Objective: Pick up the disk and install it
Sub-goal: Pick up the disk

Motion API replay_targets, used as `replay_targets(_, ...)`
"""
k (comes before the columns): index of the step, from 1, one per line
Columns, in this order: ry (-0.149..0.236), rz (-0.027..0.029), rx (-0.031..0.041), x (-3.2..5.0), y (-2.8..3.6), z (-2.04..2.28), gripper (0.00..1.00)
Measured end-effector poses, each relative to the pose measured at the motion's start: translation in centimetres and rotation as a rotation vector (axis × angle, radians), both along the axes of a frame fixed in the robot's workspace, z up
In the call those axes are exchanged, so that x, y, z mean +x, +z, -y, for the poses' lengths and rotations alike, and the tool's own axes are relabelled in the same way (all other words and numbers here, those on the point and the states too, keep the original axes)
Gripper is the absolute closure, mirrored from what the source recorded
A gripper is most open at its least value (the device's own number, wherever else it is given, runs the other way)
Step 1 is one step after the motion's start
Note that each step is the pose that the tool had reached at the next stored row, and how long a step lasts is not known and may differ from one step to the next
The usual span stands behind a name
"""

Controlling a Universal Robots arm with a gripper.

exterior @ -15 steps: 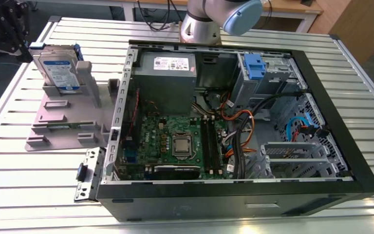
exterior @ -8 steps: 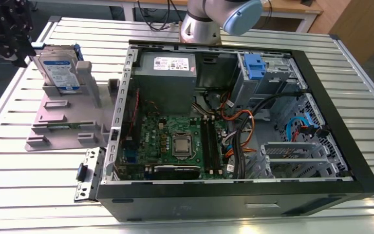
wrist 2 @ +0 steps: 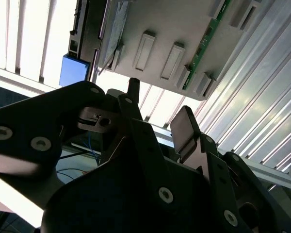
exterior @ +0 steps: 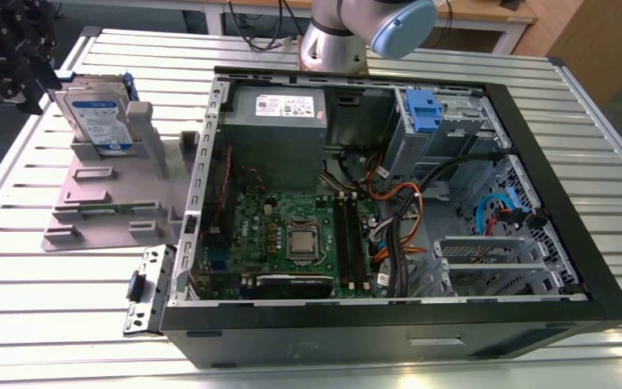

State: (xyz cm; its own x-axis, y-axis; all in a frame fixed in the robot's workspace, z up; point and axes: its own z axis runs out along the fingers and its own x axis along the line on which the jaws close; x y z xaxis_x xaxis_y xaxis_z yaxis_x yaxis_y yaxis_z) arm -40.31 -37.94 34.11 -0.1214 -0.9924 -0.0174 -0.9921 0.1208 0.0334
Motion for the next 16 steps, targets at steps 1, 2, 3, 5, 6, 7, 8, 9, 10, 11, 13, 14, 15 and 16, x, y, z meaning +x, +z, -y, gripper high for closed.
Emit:
replay_targets(1,0.000,0.0000,0.0000,0.00,0.00,0.00,0.47)
replay_targets(2,0.000,0.0000,0.0000,0.00,0.00,0.00,0.47)
replay_targets(3,0.000,0.0001,0.0001,0.00,-0.01,-0.01,0.47)
replay_targets(5,0.000,0.0000,0.0002,0.00,-0.01,-0.09,0.47)
replay_targets(6,0.000,-0.0001,0.0002,0.00,-0.01,-0.14,0.47)
replay_targets(7,0.000,0.0000,0.0004,0.00,-0.02,-0.20,0.47)
replay_targets(8,0.000,0.0001,0.0007,0.00,-0.03,-0.24,0.47)
replay_targets(9,0.000,0.0001,0.0007,0.00,-0.04,-0.28,0.47)
replay_targets(10,0.000,0.0001,0.0008,0.00,-0.04,-0.32,0.47)
replay_targets(11,0.000,0.0000,0.0009,0.00,-0.04,-0.34,0.47)
replay_targets(13,0.000,-0.0001,0.0008,0.00,-0.05,-0.35,0.47)
replay_targets(14,0.000,0.0000,0.0008,0.00,-0.07,-0.36,0.47)
replay_targets(15,0.000,-0.0002,0.0008,0.00,-0.08,-0.36,0.47)
replay_targets(16,0.000,-0.0002,0.0007,0.00,-0.08,-0.36,0.47)
